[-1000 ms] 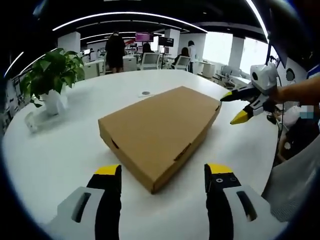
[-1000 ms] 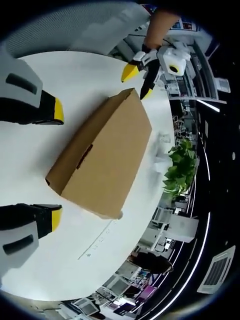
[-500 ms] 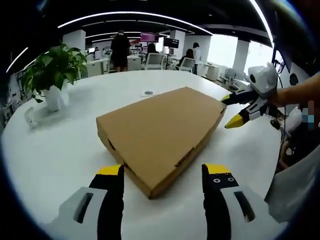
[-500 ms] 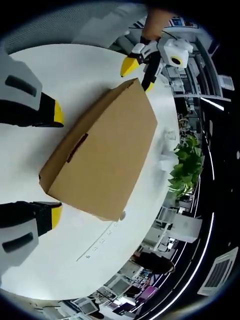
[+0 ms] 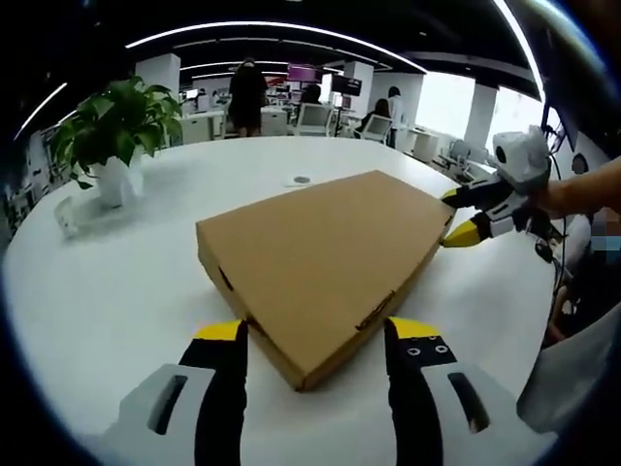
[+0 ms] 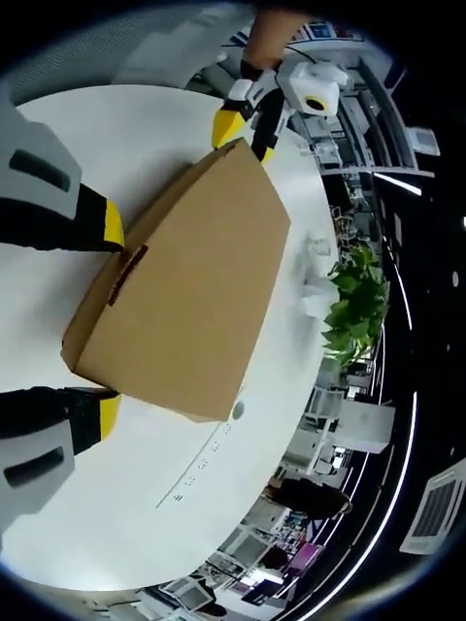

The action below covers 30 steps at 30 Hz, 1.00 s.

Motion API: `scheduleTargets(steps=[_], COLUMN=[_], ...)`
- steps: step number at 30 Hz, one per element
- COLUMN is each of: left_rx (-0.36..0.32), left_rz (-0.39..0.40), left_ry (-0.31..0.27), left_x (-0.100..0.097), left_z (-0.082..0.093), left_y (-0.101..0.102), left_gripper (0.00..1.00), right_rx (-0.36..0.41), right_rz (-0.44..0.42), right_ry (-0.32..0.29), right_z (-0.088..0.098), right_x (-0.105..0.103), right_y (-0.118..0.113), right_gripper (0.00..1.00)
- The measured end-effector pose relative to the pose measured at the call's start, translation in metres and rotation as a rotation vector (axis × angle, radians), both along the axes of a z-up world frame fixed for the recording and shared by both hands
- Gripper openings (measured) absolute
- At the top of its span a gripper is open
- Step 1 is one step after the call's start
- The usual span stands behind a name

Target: Operate the shoe box by opening the lid, removing the specified soft item, and placing it in the target area until the item is outside and the box remains undamaged.

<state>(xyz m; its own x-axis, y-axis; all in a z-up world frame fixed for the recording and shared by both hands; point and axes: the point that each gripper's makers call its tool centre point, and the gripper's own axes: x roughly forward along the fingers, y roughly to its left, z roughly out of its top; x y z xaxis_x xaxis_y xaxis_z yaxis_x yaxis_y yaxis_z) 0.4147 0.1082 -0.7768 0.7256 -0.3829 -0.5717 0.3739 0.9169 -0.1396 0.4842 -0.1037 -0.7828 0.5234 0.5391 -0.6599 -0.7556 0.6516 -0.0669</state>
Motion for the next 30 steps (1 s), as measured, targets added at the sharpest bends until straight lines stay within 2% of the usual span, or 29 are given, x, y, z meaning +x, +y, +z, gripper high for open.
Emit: scheduleTargets(steps=[30], left_rx=[0.040], left_rz=[-0.023], left_ry=[0.002], left_x=[0.0028], left_z=[-0.0028], left_y=[0.0045], left_gripper=[0.56], right_rx=[0.020], right_rz=[-0.059], right_ry=[0.001], right_z=[0.0006], right_x=[-0.0054], right_y=[0.0031], right_gripper=[0.54])
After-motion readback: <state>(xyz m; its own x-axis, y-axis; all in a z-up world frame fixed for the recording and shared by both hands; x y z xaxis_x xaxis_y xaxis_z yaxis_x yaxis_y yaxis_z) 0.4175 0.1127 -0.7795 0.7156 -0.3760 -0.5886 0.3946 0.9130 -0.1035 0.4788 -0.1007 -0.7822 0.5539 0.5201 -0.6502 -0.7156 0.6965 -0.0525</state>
